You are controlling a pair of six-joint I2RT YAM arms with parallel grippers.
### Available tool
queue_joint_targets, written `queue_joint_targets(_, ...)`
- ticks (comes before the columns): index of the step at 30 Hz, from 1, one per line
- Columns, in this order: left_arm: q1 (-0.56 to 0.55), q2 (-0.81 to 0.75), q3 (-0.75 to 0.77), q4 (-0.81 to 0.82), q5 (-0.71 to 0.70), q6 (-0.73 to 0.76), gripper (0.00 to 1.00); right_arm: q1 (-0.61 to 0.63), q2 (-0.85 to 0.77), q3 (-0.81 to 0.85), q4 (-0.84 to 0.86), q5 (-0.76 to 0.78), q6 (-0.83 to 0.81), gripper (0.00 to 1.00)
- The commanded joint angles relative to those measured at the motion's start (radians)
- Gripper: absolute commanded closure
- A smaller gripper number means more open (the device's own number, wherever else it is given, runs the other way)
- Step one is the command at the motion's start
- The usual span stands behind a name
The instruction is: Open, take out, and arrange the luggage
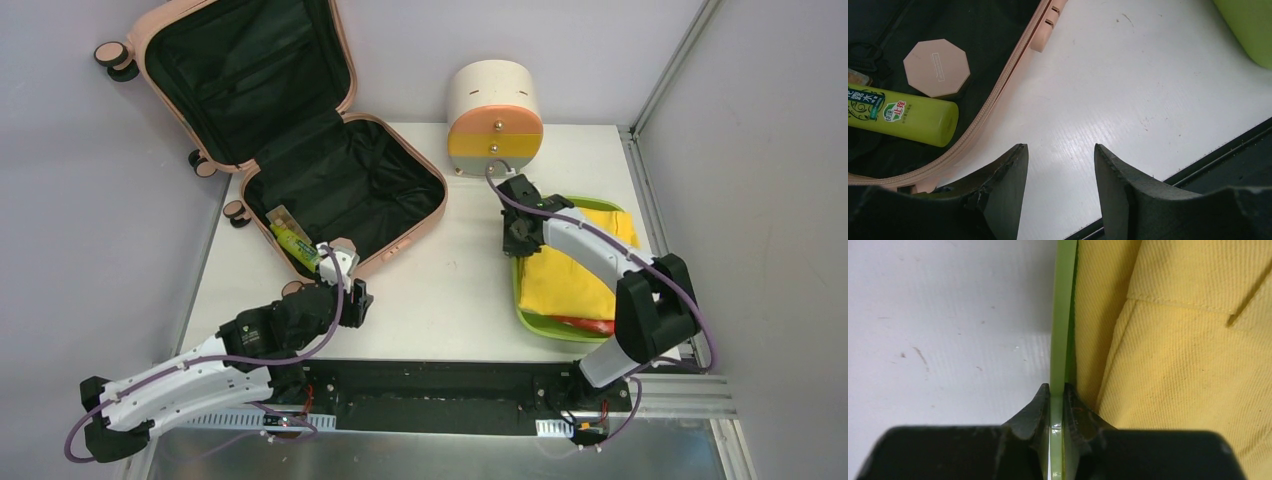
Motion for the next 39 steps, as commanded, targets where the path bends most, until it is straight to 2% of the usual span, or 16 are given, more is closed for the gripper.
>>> queue_joint_targets(1,0.001,0.023,0.046,0.002,-0.004,-0.01,0.48,-0.08,-0.033,-0.072,-0.081,0.02,-0.211,1.0)
queue_joint_targets(10,0.001,0.03,0.066,0.002,-0.007,0.004,0.47,-0.192,-0.109,-0.103,-0.107,0.058,-0.391,1.0)
queue_joint_targets(15,0.001,0.048,0.077,0.002,-0.012,0.01,0.46,-0.288,-0.108,-0.103,-0.1,0.021,-0.413,1.0)
queue_joint_targets(21,0.001,0.059,0.088,0.0,-0.017,0.011,0.46,-0.3,-0.087,-0.092,-0.099,0.015,-0.415,1.0)
queue_joint_targets(25,0.001,0.058,0.089,0.0,-0.019,0.007,0.45,-0.299,-0.073,-0.084,-0.126,0.064,-0.396,0.99)
queue_joint_targets(27,0.002,0.067,0.1,0.0,-0.013,0.006,0.45,-0.301,-0.074,-0.064,-0.141,0.084,-0.365,0.87)
queue_joint_targets(29,0.002,0.08,0.117,-0.001,0.006,0.006,0.45,-0.3,-0.109,-0.049,-0.148,0.035,-0.344,0.79)
queue_joint_targets(31,0.001,0.099,0.138,-0.003,0.025,0.001,0.45,-0.3,-0.164,-0.034,-0.152,-0.013,-0.314,0.6)
queue_joint_targets(33,0.001,0.117,0.165,-0.014,0.035,0.005,0.44,-0.299,-0.226,-0.004,-0.166,-0.071,-0.287,0.48)
queue_joint_targets(36,0.002,0.147,0.216,-0.042,0.013,0.0,0.43,-0.3,-0.274,0.062,-0.175,-0.147,-0.248,0.4)
queue_joint_targets(39,0.008,0.184,0.262,-0.072,-0.045,0.005,0.39,-0.298,-0.265,0.152,-0.167,-0.236,-0.173,0.39)
